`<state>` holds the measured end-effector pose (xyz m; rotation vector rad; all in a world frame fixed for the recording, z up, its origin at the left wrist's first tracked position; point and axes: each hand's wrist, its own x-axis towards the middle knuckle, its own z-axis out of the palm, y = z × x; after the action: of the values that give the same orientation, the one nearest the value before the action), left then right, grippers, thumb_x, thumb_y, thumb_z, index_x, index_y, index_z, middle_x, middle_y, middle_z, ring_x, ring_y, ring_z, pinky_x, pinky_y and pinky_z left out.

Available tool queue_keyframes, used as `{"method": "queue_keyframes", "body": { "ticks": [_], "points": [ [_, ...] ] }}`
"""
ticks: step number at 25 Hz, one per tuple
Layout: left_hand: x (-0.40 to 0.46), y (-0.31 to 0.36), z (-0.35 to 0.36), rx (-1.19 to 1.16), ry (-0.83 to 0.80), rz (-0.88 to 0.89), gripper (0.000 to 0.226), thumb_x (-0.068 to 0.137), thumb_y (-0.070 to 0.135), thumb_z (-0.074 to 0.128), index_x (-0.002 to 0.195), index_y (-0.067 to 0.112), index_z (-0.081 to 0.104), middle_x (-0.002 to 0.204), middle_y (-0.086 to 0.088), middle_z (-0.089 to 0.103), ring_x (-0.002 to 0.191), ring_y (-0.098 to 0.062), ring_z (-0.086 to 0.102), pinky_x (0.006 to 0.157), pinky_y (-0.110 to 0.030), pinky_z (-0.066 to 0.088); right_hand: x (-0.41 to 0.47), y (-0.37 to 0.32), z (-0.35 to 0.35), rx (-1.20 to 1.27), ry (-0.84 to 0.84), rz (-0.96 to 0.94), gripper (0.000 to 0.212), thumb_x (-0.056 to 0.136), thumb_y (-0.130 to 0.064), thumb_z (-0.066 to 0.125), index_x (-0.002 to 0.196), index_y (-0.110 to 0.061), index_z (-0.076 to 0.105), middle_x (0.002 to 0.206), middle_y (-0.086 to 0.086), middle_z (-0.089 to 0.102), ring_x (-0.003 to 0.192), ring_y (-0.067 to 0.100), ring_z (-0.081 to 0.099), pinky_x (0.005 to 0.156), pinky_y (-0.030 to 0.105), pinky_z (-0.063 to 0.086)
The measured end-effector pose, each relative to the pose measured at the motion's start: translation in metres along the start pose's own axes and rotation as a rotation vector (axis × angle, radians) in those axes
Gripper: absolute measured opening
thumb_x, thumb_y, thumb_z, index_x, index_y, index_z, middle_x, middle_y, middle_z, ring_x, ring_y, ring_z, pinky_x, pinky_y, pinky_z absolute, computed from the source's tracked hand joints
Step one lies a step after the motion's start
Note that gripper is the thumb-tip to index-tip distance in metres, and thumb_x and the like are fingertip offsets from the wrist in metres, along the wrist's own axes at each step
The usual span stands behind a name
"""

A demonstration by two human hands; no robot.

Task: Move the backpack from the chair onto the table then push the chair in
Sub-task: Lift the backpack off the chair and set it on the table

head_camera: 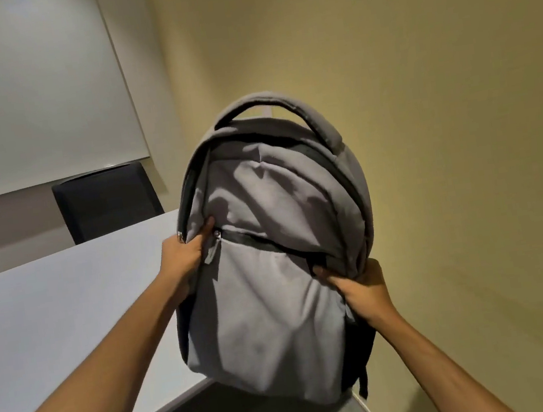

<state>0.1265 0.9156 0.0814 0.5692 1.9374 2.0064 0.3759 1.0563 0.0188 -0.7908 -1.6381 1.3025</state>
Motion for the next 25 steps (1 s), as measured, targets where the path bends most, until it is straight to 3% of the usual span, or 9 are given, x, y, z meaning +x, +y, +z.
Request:
{"method": "queue_keyframes", "body": {
  "ticks": [3,5,8,13,15,17,19,21,25],
  "points": [
    [0.049,0.013,0.035,0.135,-0.061,0.050,0.034,0.075,0.051,0.075,0.084,0.019,0.070,0.067,0.004,0.072,0.064,-0.011,0.068,0.051,-0.022,0.051,0.047,0.011,0.010,0.031,0.100,0.038,0.040,0.057,-0.044,0.091,0.078,-0.013,0.075,0.071,-0.006,0.076,0.071,0.007,0.073,0.065,0.022,0.056],
    [0.080,0.014,0.052,0.247,-0.112,0.075,0.045,0.078,0.057,0.069,0.091,0.014,0.069,0.081,-0.005,0.071,0.078,-0.022,0.067,0.065,-0.034,0.055,0.073,0.021,0.021,0.073,0.150,0.077,0.032,0.060,-0.038,0.092,0.077,-0.016,0.076,0.071,-0.009,0.076,0.073,0.007,0.073,0.067,0.023,0.056],
    [0.117,-0.005,0.062,0.413,-0.207,0.069,0.054,0.087,0.053,0.060,0.120,0.010,0.058,0.116,-0.014,0.067,0.107,-0.031,0.062,0.093,-0.047,0.051,0.105,0.043,0.044,0.137,0.237,0.117,0.025,0.062,-0.031,0.092,0.075,-0.018,0.076,0.072,-0.010,0.076,0.075,0.006,0.072,0.069,0.024,0.054],
    [0.139,-0.064,0.059,0.492,-0.338,0.070,0.067,0.095,0.038,0.056,0.153,0.025,0.024,0.161,-0.002,0.028,0.142,-0.028,0.034,0.114,-0.046,0.031,0.154,0.077,0.086,0.224,0.329,0.273,0.072,0.059,-0.035,0.093,0.111,0.001,0.059,0.105,0.009,0.067,0.095,0.021,0.064,0.080,0.028,0.049],
    [0.145,-0.097,0.060,0.639,-0.407,0.022,0.069,0.096,0.038,0.054,0.155,0.025,0.020,0.165,-0.001,0.013,0.148,-0.029,0.024,0.118,-0.048,0.024,0.171,0.094,0.102,0.245,0.352,0.311,0.074,0.059,-0.035,0.093,0.111,0.001,0.056,0.106,0.010,0.066,0.096,0.023,0.063,0.080,0.028,0.049],
    [0.147,-0.130,0.062,0.741,-0.473,-0.040,0.069,0.095,0.039,0.054,0.154,0.024,0.022,0.165,-0.003,0.014,0.149,-0.030,0.022,0.119,-0.046,0.021,0.188,0.111,0.115,0.254,0.374,0.355,0.068,0.059,-0.035,0.093,0.104,-0.002,0.054,0.098,0.005,0.065,0.090,0.022,0.061,0.077,0.029,0.047],
    [0.143,-0.161,0.067,0.758,-0.513,-0.062,0.067,0.094,0.039,0.056,0.153,0.024,0.026,0.165,-0.005,0.017,0.148,-0.028,0.023,0.119,-0.041,0.019,0.202,0.126,0.124,0.281,0.417,0.405,0.065,0.061,-0.033,0.092,0.100,-0.008,0.047,0.091,-0.002,0.058,0.087,0.022,0.057,0.076,0.029,0.043],
    [0.138,-0.184,0.074,0.752,-0.541,-0.080,0.067,0.094,0.039,0.056,0.153,0.025,0.027,0.165,-0.006,0.014,0.149,-0.027,0.020,0.119,-0.040,0.016,0.218,0.143,0.128,0.279,0.460,0.480,0.065,0.064,-0.032,0.091,0.104,-0.007,0.047,0.097,0.003,0.054,0.090,0.022,0.053,0.078,0.031,0.042],
    [0.135,-0.217,0.092,0.741,-0.570,-0.070,0.075,0.094,0.040,0.056,0.155,0.029,0.014,0.165,-0.005,0.012,0.149,-0.029,0.020,0.119,-0.042,0.020,0.239,0.170,0.131,0.314,0.449,0.579,0.071,0.066,-0.036,0.089,0.114,-0.001,0.050,0.099,0.008,0.054,0.090,0.023,0.055,0.078,0.033,0.046]
  ]
}}
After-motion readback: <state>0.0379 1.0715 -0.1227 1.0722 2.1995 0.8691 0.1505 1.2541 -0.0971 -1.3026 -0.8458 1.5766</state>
